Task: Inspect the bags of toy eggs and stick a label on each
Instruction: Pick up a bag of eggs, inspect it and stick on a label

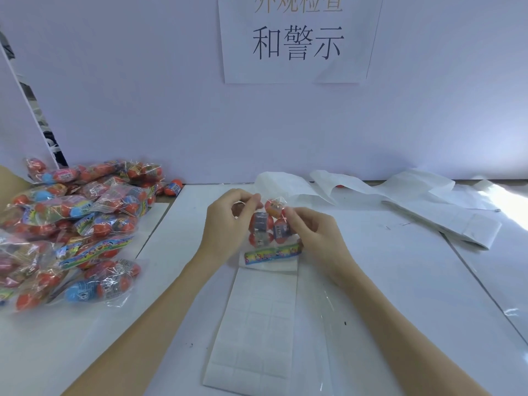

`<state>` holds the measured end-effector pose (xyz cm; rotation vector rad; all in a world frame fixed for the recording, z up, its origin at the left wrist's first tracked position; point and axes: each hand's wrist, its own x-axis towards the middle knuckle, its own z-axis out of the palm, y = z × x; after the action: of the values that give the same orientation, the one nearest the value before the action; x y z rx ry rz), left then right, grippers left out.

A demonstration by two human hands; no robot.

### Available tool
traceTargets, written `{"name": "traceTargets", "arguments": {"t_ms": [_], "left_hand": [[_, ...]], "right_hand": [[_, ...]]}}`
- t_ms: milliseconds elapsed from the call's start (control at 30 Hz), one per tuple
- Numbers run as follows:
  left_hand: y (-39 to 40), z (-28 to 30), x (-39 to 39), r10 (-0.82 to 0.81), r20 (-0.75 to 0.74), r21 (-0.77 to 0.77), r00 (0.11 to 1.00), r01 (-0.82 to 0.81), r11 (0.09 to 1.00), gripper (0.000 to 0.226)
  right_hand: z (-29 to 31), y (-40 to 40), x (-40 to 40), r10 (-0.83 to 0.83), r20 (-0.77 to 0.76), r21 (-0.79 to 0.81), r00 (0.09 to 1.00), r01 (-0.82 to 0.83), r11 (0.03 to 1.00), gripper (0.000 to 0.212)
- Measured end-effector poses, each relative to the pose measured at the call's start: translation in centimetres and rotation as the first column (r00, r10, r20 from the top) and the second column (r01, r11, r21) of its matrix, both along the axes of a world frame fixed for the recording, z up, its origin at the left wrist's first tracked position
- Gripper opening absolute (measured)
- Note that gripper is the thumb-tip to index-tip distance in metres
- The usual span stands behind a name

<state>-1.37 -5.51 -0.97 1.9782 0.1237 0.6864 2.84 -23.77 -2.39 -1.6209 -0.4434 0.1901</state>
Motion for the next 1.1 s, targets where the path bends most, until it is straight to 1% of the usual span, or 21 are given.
{"name": "traceTargets", "arguments": {"t_ms": [33, 100, 200, 267, 333, 367, 433, 467, 567, 600, 667, 700, 767, 800, 833, 900, 967, 1033, 1100], "left_hand": [[0.1, -0.1, 0.1, 0.022, 0.007, 0.018, 1.0, -0.022, 1.0, 0.021], [0.0, -0.1, 0.0, 0.057, 0.033, 0.061, 0.998, -0.059, 0.996, 0.025], [-0.2, -0.1, -0.2, 0.056, 0.064, 0.117, 0.996, -0.064, 0.991, 0.027], [-0.3, -0.2, -0.3, 0.006, 0.062, 0.115, 0.998, -0.013, 0.993, 0.023], [-0.4, 0.2, -0.4, -0.085, -0.016, -0.013, 0.996, 0.085, 0.996, 0.02], [-0.4, 0.3, -0.3, -0.136, -0.07, -0.082, 0.988, 0.13, 0.988, 0.018], [-0.2, 0.4, -0.2, -0.187, -0.133, -0.131, 0.973, 0.17, 0.977, 0.013], [-0.1, 0.5, -0.2, -0.187, -0.14, -0.153, 0.972, 0.166, 0.974, 0.01], [0.5, 0.5, -0.2, -0.157, -0.095, -0.269, 0.983, 0.127, 0.955, 0.004], [0.6, 0.5, -0.3, -0.132, -0.077, -0.291, 0.988, 0.104, 0.951, 0.004], [0.8, 0.7, -0.1, -0.084, -0.06, -0.34, 0.995, 0.059, 0.939, 0.008], [0.9, 0.8, 0.0, -0.088, -0.057, -0.408, 0.994, 0.057, 0.911, 0.011], [1.0, 1.1, 0.0, -0.159, -0.047, -0.58, 0.986, 0.102, 0.808, 0.015], [1.1, 1.1, -0.1, -0.179, -0.041, -0.599, 0.983, 0.119, 0.792, 0.014], [1.2, 1.0, 0.0, -0.162, -0.052, -0.549, 0.985, 0.107, 0.829, 0.013], [1.4, 0.9, 0.0, -0.091, -0.068, -0.395, 0.994, 0.057, 0.917, 0.01], [1.3, 1.0, 0.1, -0.059, -0.086, -0.349, 0.995, 0.026, 0.937, 0.017], [1.5, 1.1, 0.0, -0.105, -0.133, -0.3, 0.985, 0.061, 0.952, 0.025], [1.6, 1.1, -0.2, -0.165, -0.182, -0.253, 0.969, 0.116, 0.961, 0.022]], "right_hand": [[0.0, -0.1, 0.0, 0.028, -0.033, 0.018, 0.999, -0.028, 0.999, 0.031], [0.1, -0.2, 0.1, 0.006, -0.038, 0.006, 0.999, -0.006, 1.0, 0.033], [-0.2, -0.1, 0.4, -0.047, 0.037, -0.041, 0.998, 0.049, 0.998, 0.035], [-0.4, -0.1, 0.5, -0.05, 0.106, -0.064, 0.993, 0.057, 0.996, 0.04], [-0.5, 0.0, 0.4, -0.042, 0.18, -0.105, 0.983, 0.062, 0.993, 0.044], [-0.5, 0.0, 0.3, -0.033, 0.197, -0.116, 0.98, 0.057, 0.992, 0.042], [-0.5, 0.2, 0.1, -0.026, 0.188, -0.118, 0.982, 0.049, 0.992, 0.035], [-0.5, 0.3, 0.1, -0.038, 0.169, -0.117, 0.985, 0.058, 0.991, 0.036], [-0.1, 0.2, 0.1, -0.036, 0.035, -0.063, 0.999, 0.038, 0.997, 0.044], [0.1, 0.0, 0.2, -0.014, 0.004, -0.043, 1.0, 0.014, 0.999, 0.042], [0.3, -0.2, 0.1, 0.018, -0.003, -0.025, 1.0, -0.018, 1.0, 0.034], [0.3, -0.3, 0.1, 0.016, 0.005, -0.024, 1.0, -0.016, 1.0, 0.033], [0.3, -0.4, 0.2, -0.024, 0.022, -0.024, 0.999, 0.025, 0.999, 0.038], [0.2, -0.4, 0.2, -0.054, 0.033, -0.025, 0.998, 0.055, 0.998, 0.04], [0.1, -0.4, 0.2, -0.081, 0.047, -0.024, 0.996, 0.082, 0.996, 0.041], [-0.1, -0.4, 0.3, -0.114, 0.075, -0.012, 0.991, 0.115, 0.993, 0.041], [-0.4, -0.3, 0.4, -0.113, 0.111, -0.007, 0.987, 0.114, 0.993, 0.038], [-0.3, -0.2, 0.2, -0.102, 0.125, -0.013, 0.987, 0.104, 0.994, 0.033], [-0.1, -0.3, 0.2, -0.084, 0.082, -0.002, 0.993, 0.084, 0.996, 0.03]]}}
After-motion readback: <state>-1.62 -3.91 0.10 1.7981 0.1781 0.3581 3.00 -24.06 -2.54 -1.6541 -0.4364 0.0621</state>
